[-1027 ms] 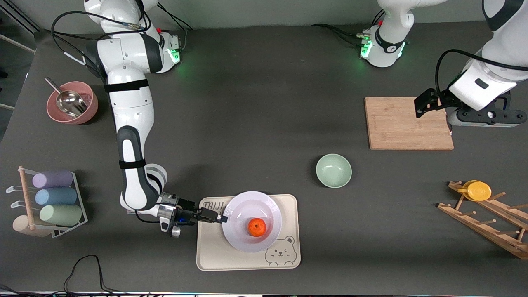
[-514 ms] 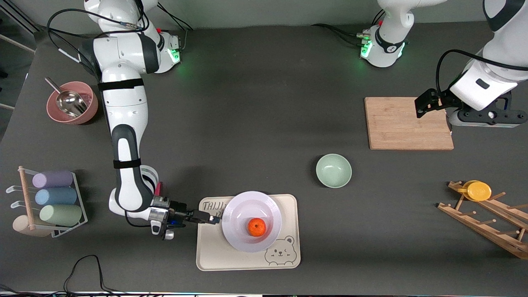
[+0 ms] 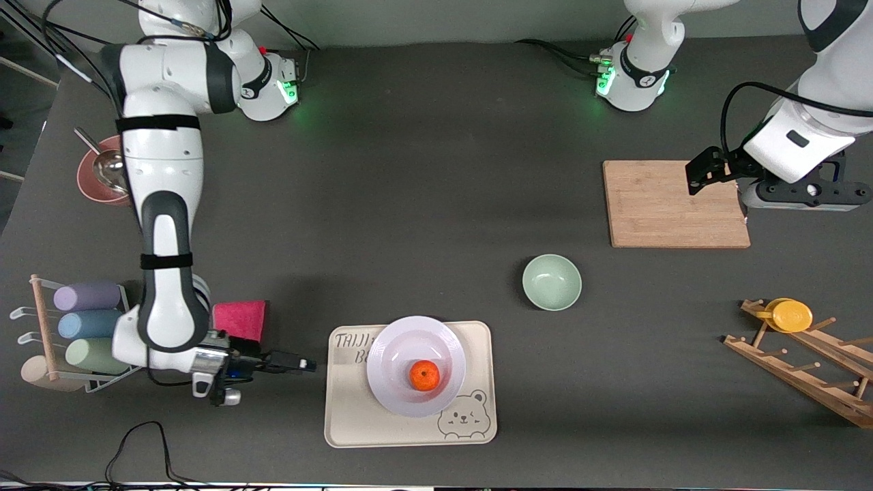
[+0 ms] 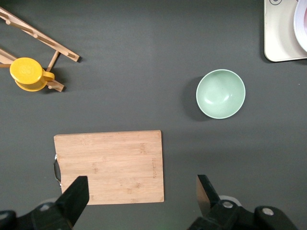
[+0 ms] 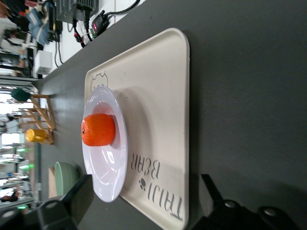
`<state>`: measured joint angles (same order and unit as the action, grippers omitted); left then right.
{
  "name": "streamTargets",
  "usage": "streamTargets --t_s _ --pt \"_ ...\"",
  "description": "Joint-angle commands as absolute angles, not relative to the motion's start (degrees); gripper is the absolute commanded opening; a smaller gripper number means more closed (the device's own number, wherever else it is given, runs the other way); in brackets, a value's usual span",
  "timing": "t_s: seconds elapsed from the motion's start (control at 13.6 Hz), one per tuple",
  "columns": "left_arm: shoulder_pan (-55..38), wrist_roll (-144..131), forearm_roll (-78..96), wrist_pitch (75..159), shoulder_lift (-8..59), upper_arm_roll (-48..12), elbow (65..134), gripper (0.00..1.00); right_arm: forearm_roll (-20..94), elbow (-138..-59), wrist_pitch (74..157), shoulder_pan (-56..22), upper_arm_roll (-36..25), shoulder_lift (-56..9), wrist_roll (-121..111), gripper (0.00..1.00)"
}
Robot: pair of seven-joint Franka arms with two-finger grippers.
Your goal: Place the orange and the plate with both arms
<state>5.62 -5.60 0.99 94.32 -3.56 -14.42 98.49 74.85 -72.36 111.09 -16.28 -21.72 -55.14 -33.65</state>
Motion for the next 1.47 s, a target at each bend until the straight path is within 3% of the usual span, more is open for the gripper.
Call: streamTargets --t_s 0.0,0.44,0.66,0.95,1.39 --pt "5.63 -5.8 0.7 94.83 -4.04 -14.41 98.61 1.0 62.45 -81.89 109.61 -15.21 -21.27 -43.19 -30.17 1.0" --pt "5.63 -5.8 0.62 95.27 -3.87 -14.41 98.61 1.0 29.33 -93.24 106.1 -11.7 -20.66 -18.5 -18.39 1.0" --pt "5.54 -5.8 0.62 95.62 -3.87 -14.41 98.61 1.0 14.81 -93.87 98.28 -6.26 -14.0 -9.17 -11.01 1.0" --pt "5.71 -4.92 -0.17 95.19 -3.6 -14.33 98.53 1.0 4.24 -93.87 93.44 -0.8 -5.12 -2.74 -4.15 1.0" --pt "6.42 -4.83 -0.53 95.01 -3.6 -14.24 98.53 1.0 1.23 -93.69 92.46 -1.05 -4.04 -1.32 -0.9 1.0"
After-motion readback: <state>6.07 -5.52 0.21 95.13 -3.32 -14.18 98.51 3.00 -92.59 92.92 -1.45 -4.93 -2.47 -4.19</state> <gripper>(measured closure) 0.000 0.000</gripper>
